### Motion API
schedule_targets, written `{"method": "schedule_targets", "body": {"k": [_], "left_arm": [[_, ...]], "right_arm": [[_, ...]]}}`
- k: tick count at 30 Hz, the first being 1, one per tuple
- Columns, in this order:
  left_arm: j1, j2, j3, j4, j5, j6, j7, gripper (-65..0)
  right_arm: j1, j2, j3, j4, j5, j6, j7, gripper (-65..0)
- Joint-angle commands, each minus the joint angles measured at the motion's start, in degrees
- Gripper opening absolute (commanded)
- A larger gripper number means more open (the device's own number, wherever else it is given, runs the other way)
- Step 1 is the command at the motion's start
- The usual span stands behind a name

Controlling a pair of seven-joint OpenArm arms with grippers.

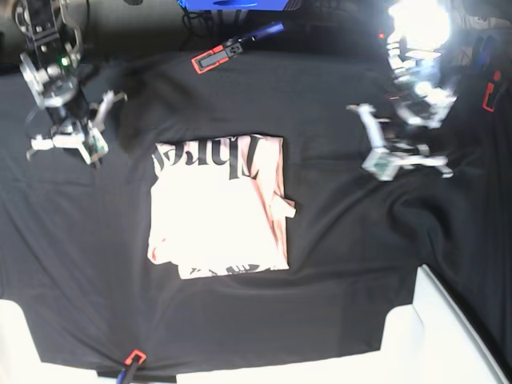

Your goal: Fold the T-shirt properly

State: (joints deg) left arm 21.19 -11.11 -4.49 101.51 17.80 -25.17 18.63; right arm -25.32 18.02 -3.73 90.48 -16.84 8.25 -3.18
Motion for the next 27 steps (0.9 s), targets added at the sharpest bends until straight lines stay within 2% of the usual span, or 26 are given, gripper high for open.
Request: {"method": "schedule_targets", "body": {"k": [1, 5, 10, 12, 14, 16, 18, 21, 25, 27], "left_arm": [[2.2, -0.9, -1.4, 3.1, -2.3, 0.2, -1.4, -65.0], [11.5, -3.5, -3.1, 8.4, -4.9, 0.2, -1.5, -65.0], [19.8, -3.7, -3.5, 9.0, -4.9, 0.2, -1.5, -65.0], [23.4, -3.9, -3.5, 9.0, -4.9, 0.2, -1.4, -65.0], [26.8, -4.0, -3.6, 8.9, -4.8, 0.2, -1.2, -65.0], [30.6, -4.0, -3.6, 7.5, -4.1, 0.2, -1.2, -65.0], [33.0, -3.9, -2.9, 5.0, -0.9, 0.3, -1.2, -65.0], [33.3, -1.9, -2.6, -2.0, 4.3, 0.4, -1.4, -65.0], [28.8, -0.4, -0.7, -15.9, 6.7, 0.4, -1.5, -65.0], [25.2, -0.4, 1.7, -24.5, 6.6, 0.5, -1.5, -65.0]], "right_arm": [[-1.8, 0.6, 0.9, 2.2, 0.1, -0.6, 1.6, -65.0], [-9.6, -0.1, 4.1, 8.4, 0.1, -0.6, 1.6, -65.0], [-17.4, -6.7, 11.1, 12.6, 0.1, -0.4, 1.5, -65.0], [-19.7, -8.0, 12.9, 12.2, 0.1, -0.4, 1.0, -65.0], [-22.4, -8.3, 13.0, 12.2, 0.1, -0.4, -2.1, -65.0], [-24.4, -8.3, 13.0, 12.2, 0.1, -0.4, -7.8, -65.0], [-25.2, -9.1, 12.9, 11.8, 0.2, -0.4, -13.7, -65.0], [-25.4, -11.0, 12.8, 9.5, 0.2, -0.4, -19.7, -65.0], [-22.9, -11.6, 12.4, 0.6, 0.2, -0.4, -20.2, -65.0], [-20.1, -11.0, 9.8, -8.0, 0.2, -0.4, -20.1, -65.0]]}}
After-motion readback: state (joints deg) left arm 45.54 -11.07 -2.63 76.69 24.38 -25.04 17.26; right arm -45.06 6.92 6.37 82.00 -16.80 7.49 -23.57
